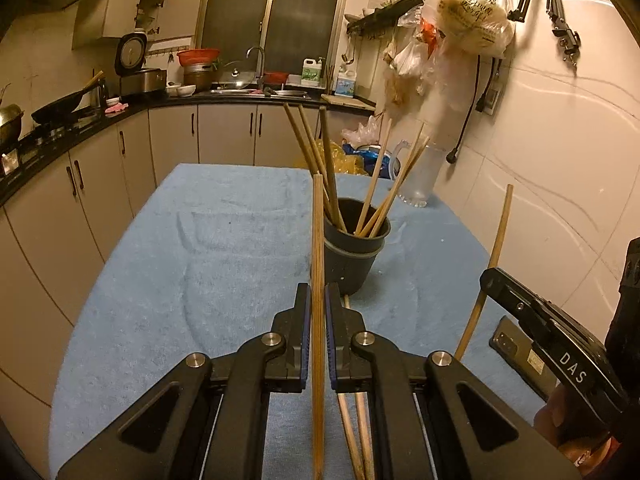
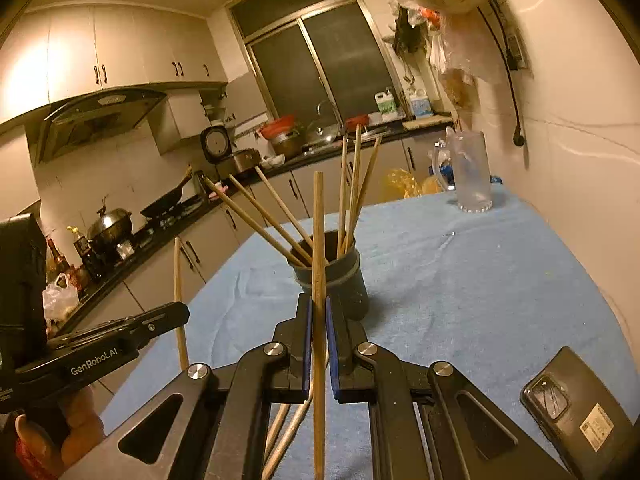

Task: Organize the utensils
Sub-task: 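Raise the held chopsticks upright and carry both tools above the black holder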

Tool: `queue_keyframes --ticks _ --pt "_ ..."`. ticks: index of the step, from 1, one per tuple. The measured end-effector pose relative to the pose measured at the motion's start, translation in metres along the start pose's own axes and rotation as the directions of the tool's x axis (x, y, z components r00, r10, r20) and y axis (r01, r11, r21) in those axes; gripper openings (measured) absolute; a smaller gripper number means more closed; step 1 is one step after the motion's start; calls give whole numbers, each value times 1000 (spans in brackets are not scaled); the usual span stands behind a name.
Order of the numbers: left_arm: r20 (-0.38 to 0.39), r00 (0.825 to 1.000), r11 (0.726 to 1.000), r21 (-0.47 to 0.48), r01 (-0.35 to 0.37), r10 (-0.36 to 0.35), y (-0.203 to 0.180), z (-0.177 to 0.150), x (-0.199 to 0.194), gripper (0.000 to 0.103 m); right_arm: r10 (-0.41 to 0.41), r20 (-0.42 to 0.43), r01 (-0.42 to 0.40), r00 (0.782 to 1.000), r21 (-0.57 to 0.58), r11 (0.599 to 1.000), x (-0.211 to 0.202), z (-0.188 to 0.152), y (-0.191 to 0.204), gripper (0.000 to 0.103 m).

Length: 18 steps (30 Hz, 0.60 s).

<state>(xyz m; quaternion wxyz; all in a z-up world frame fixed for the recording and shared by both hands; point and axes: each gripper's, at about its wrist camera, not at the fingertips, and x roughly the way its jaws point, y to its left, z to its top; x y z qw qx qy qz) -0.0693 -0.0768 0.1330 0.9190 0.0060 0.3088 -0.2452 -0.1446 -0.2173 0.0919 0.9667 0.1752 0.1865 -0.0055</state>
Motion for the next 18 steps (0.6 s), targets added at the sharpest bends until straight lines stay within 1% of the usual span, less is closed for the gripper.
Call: queue_keyframes --ticks 4,18 --pt "5 1000 1000 0 -3 3 -1 0 -2 6 2 10 -1 1000 -9 1000 -4 2 3 7" --pt "13 1000 1000 -3 -2 2 -3 2 -8 6 -1 19 1 1000 21 1000 -13 4 -2 7"
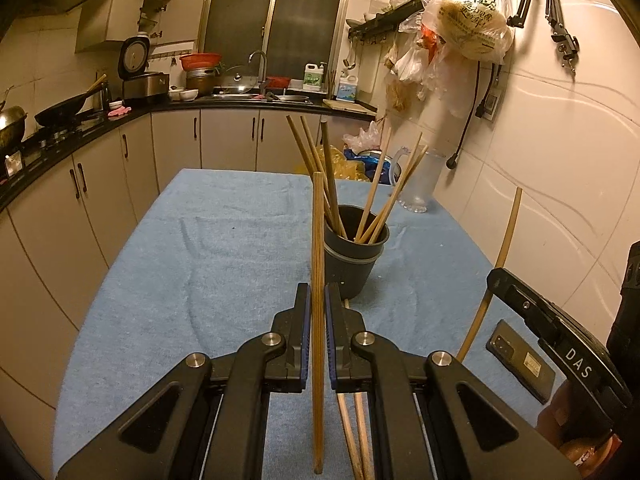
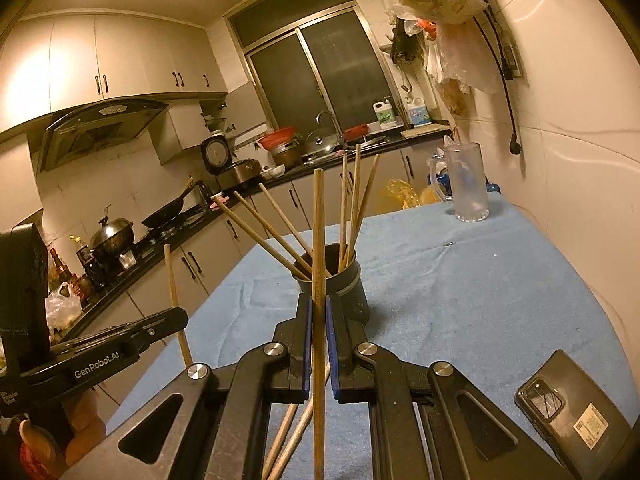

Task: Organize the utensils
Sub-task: 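Raise the held chopsticks upright and carry both tools above the black holder, then lower the chopsticks into the holder and open the right tool while the left tool opens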

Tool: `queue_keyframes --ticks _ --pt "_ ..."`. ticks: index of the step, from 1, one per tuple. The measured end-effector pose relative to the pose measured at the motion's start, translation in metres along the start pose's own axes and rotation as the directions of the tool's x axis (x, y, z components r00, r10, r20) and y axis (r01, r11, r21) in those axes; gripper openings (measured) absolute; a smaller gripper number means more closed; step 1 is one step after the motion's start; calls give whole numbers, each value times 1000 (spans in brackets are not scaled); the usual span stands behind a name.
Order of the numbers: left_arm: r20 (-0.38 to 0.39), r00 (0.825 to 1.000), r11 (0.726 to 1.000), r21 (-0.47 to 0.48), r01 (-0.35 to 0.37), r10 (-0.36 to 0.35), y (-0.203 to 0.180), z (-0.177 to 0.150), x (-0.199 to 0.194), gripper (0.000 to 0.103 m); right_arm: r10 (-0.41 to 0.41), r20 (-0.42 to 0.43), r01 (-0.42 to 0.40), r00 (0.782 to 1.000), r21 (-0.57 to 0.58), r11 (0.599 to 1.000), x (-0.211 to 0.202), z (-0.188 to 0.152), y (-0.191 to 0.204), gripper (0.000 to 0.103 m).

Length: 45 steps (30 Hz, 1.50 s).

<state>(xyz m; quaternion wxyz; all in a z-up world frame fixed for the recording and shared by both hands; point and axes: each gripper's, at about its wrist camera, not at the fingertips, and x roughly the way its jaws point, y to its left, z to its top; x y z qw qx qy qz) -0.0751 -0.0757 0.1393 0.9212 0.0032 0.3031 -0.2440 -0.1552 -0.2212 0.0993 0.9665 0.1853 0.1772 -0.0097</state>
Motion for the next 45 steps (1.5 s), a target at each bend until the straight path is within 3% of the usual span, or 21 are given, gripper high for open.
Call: queue_keyframes --ticks 20,34,45 --pt "9 1000 1000 12 14 -14 -9 13 -8 6 4 6 -4 1000 24 1000 -3 13 -5 7" --pt "49 997 998 15 63 -64 -22 70 -7 6 19 80 -23 997 53 998 4 70 -9 7" --pt "135 986 995 40 88 -93 -37 126 -14 6 15 157 -21 988 39 999 25 115 2 7"
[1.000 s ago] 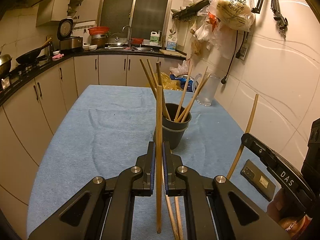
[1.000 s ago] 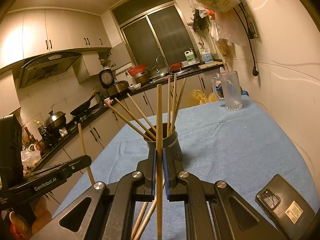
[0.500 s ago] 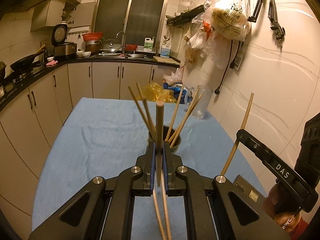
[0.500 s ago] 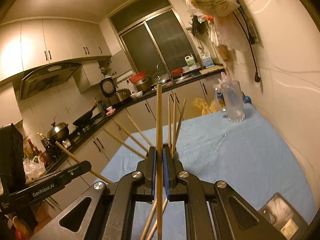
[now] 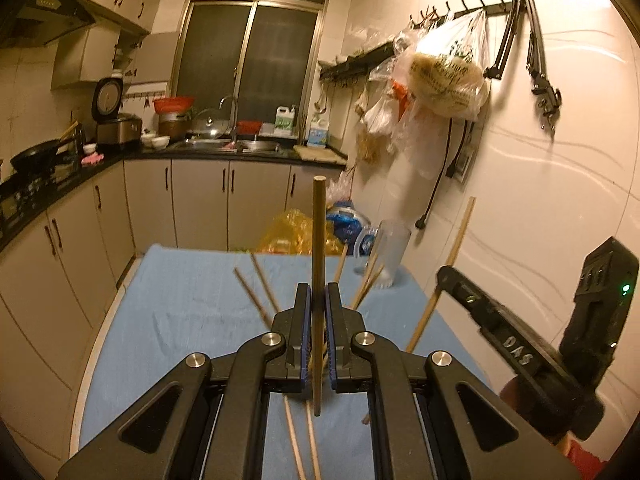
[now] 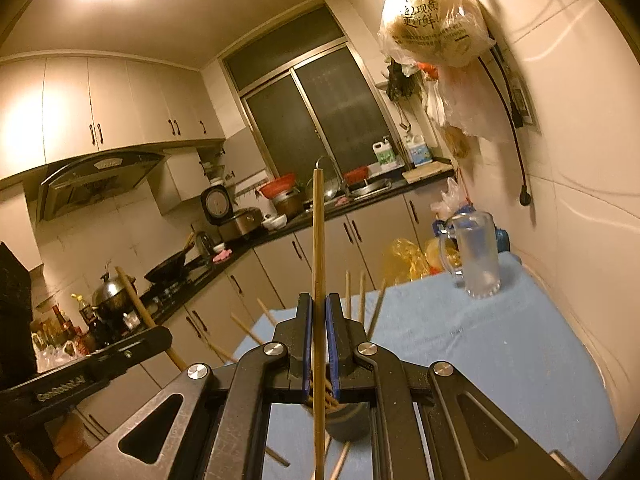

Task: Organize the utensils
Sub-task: 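Lower the chopsticks into the holder and open the right tool while the left tool opens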

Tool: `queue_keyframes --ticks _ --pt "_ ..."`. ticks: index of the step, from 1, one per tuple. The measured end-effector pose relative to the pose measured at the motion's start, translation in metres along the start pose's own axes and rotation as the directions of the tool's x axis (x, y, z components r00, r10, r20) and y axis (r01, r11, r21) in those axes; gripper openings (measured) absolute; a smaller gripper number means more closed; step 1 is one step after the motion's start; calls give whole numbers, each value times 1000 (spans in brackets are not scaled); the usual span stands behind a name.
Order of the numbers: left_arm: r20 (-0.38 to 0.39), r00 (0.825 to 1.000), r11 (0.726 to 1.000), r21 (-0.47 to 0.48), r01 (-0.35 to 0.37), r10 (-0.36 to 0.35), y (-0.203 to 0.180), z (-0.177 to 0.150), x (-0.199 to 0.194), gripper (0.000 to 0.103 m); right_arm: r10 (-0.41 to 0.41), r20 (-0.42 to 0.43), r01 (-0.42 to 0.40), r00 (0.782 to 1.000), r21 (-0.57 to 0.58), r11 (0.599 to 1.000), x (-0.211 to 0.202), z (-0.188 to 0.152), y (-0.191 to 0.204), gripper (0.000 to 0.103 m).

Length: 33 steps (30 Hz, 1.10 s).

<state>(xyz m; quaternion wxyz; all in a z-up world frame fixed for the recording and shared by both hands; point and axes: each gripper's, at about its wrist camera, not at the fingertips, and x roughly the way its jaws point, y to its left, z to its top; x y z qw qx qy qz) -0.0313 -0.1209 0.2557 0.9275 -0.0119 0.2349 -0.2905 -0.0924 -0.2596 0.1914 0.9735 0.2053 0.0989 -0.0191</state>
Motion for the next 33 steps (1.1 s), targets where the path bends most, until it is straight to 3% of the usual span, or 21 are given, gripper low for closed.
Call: queue_keyframes --ticks 5,12,27,33 --pt "35 999 1000 9 0 0 -4 22 10 6 -17 39 17 999 -20 1000 19 19 4 7" --pt "23 1000 1000 -12 -13 14 2 37 43 6 -35 52 36 998 -33 999 49 29 5 7" --pt "-40 999 999 -26 -32 31 21 6 89 6 -70 11 71 997 -76 995 95 3 2 7" --pt "-55 996 997 -5 -74 73 24 -11 100 7 -72 -19 70 997 -100 993 100 -14 1 7"
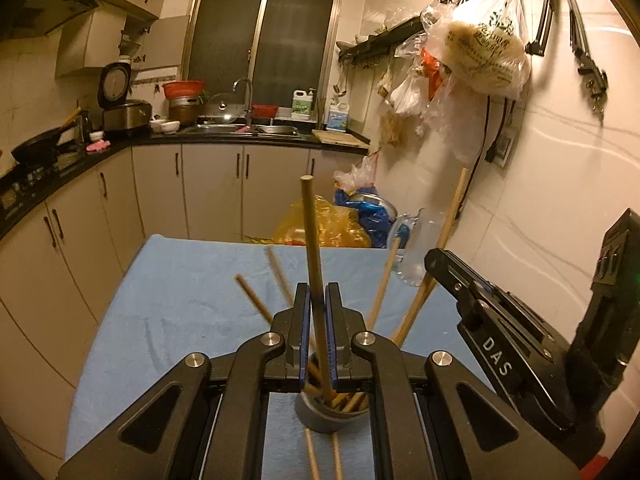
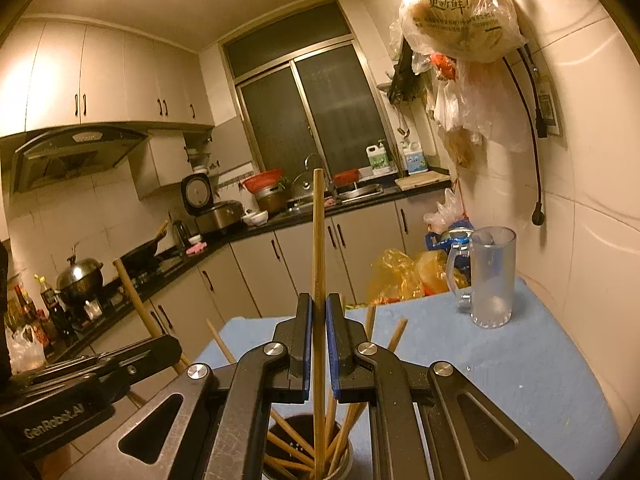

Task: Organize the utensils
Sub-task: 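Lower the chopsticks into the holder and open the right tool while the left tool opens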

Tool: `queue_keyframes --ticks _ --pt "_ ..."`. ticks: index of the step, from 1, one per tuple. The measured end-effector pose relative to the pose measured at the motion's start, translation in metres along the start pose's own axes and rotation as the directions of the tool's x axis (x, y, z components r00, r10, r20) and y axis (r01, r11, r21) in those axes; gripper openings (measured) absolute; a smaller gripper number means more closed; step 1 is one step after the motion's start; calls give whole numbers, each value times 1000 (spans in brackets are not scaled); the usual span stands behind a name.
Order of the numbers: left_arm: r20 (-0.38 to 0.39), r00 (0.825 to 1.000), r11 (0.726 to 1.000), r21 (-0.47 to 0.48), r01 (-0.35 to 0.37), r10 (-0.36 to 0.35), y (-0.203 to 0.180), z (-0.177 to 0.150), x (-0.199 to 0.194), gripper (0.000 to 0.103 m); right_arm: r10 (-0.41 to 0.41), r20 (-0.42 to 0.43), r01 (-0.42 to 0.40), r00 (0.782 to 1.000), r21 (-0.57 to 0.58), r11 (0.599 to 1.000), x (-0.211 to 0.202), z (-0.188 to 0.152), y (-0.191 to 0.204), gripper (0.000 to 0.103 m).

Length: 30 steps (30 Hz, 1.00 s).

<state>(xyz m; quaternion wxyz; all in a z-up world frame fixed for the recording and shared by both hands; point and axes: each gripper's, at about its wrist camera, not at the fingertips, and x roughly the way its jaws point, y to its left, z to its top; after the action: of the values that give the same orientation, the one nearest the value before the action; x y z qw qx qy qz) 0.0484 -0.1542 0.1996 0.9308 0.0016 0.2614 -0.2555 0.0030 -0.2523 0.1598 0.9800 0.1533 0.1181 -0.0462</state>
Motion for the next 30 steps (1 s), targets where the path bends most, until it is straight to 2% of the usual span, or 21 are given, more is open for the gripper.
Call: queue_keyframes --ticks 18,30 --pt "-43 998 998 7 -55 56 14 -17 18 7 -15 -146 15 989 3 1000 23 -31 -8 8" --pt "-45 997 998 9 -67 67 15 -17 21 7 -8 -164 12 986 19 1000 21 -30 -11 9"
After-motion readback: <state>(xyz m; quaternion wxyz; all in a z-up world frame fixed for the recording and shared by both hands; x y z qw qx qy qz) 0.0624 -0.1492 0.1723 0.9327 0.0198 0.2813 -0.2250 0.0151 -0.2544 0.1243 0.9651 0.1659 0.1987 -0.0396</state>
